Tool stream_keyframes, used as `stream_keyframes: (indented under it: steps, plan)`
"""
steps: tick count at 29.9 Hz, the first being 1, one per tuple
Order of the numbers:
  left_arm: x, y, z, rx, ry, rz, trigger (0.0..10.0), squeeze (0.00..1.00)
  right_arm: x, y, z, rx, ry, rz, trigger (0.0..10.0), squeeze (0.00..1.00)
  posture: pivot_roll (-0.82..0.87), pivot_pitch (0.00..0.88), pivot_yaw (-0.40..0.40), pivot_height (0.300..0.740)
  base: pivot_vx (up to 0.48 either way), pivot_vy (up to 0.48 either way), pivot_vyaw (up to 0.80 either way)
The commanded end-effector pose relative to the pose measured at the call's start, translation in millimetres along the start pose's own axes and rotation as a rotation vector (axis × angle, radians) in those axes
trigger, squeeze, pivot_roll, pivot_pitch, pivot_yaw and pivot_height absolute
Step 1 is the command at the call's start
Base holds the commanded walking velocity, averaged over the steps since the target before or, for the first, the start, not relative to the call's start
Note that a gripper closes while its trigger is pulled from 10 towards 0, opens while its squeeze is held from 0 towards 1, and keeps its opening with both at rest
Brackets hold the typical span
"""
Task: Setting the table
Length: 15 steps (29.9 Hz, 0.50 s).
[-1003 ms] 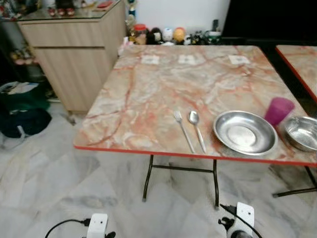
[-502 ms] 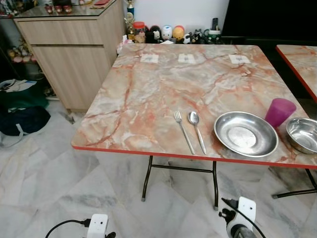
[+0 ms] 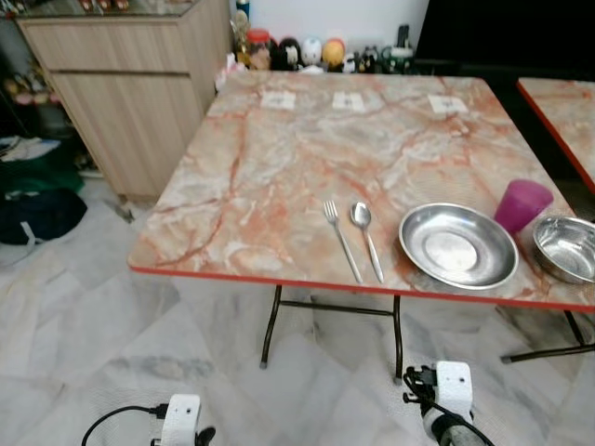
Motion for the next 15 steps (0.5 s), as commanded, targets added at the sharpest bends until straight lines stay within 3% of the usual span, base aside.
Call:
stream_keyframes:
  steps: [1, 3, 8, 13, 15]
  plan:
    - [-7.3, 4.8, 2.4, 0.017, 0.019, 0.017, 10.0, 0.0, 3.3, -3.5, 6.5, -0.005, -0.059, -0.009, 10.0, 0.0, -0.1, 0.098, -0.02, 0.74, 0.0, 0.0, 0.0]
    - [-10.9, 5.8, 3.4, 0.018, 0.031, 0.016, 10.0, 0.0, 10.2, -2.2, 20.2, 0.013, -0.148, 0.019, 10.0, 0.0, -0.1, 0.101, -0.02, 0.74, 0.0, 0.0, 0.0]
    - [-13.6, 7.2, 4.2, 0.02, 0.041, 0.016, 10.0, 0.0, 20.1, -2.9, 30.7, 0.006, -0.209, 0.027, 10.0, 0.0, -0.1, 0.104, -0.022, 0.74, 0.0, 0.0, 0.0]
    - [-17.3, 9.7, 5.4, 0.026, 0.056, 0.018, 10.0, 0.0, 47.6, -7.3, 42.4, -0.014, -0.325, 0.078, 10.0, 0.0, -0.1, 0.103, -0.021, 0.74, 0.0, 0.0, 0.0]
    - [-18.6, 10.9, 5.9, 0.029, 0.062, 0.017, 10.0, 0.0, 69.2, -6.8, 47.7, -0.034, -0.385, 0.081, 10.0, 0.0, -0.1, 0.102, -0.019, 0.74, 0.0, 0.0, 0.0]
Point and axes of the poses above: a point about 5 cm out from each wrist's last joint towards the gripper, its own z axis pointing back from the gripper into the wrist, its own x axis along the axis of the wrist's last joint, y = z × x, the point moved 2 cm from there along -z, pointing out of the wrist towards the gripper, and after that the axes turned 3 degrees about -z, right-handed, at the moved point
